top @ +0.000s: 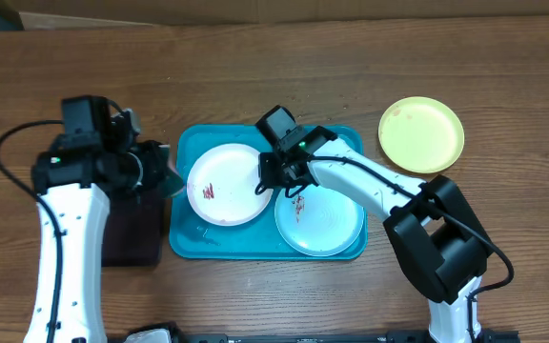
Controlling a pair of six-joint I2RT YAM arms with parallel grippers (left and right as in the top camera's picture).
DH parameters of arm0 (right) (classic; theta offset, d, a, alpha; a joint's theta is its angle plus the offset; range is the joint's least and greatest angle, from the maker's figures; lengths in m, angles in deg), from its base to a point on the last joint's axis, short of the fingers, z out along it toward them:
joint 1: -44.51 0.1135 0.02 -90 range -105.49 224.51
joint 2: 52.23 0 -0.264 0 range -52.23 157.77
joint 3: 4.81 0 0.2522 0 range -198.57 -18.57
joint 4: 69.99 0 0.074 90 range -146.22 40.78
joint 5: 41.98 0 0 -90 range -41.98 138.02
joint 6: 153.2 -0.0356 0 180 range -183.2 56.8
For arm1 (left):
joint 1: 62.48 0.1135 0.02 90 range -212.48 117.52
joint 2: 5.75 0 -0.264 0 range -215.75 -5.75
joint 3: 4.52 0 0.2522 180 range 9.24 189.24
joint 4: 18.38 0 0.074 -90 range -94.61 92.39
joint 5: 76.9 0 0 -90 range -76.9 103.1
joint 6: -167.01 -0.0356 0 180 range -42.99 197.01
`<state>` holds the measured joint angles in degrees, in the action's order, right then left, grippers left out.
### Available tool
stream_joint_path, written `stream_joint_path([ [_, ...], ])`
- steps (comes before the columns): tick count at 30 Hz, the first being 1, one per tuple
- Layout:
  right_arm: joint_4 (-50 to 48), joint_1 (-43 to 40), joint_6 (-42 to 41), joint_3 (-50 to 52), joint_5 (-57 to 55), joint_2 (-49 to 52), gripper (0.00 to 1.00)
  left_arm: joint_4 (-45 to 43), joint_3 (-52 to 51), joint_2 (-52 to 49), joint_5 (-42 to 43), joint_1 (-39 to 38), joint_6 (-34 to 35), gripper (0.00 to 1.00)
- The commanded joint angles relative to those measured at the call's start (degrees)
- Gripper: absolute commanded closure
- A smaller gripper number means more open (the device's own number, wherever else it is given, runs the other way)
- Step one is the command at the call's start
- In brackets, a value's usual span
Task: Clean dirty plates on tray and stack at the side
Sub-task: 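Move the right gripper to the white plate rim and grasp it, then scrub the held white plate with the sponge in the left gripper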
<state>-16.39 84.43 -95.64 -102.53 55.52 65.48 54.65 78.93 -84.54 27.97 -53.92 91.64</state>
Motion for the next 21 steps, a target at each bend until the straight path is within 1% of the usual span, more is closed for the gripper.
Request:
stream_joint_path([
  [1, -0.07, 0.85, -3.69, -0.61, 0.33, 0.42, 0.96, -2.89, -3.78, -0.50, 5.75, -2.45, 0.20, 0.96],
  [5, -0.55, 1.95, -3.89, -0.42, 0.33, 1.22, 0.96, -7.41, -7.45, -1.38, 6.14, -5.03, 2.23, 0.96],
  [11, -0.76, 2.80, -8.00, -0.42, 0.02, 1.88, 0.96, -14.19, -10.29, -4.63, 6.25, -8.09, 5.27, 0.96],
  [16, -0.90, 2.82, -8.07, -0.42, -0.17, 1.90, 0.96, -18.75, -10.29, -9.88, 6.71, -10.23, 6.95, 0.96],
  [21, -1.20, 2.82, -8.04, 0.22, -3.80, 1.90, 0.96, -21.64, -10.29, -16.24, 9.20, -11.45, 7.32, 0.96],
])
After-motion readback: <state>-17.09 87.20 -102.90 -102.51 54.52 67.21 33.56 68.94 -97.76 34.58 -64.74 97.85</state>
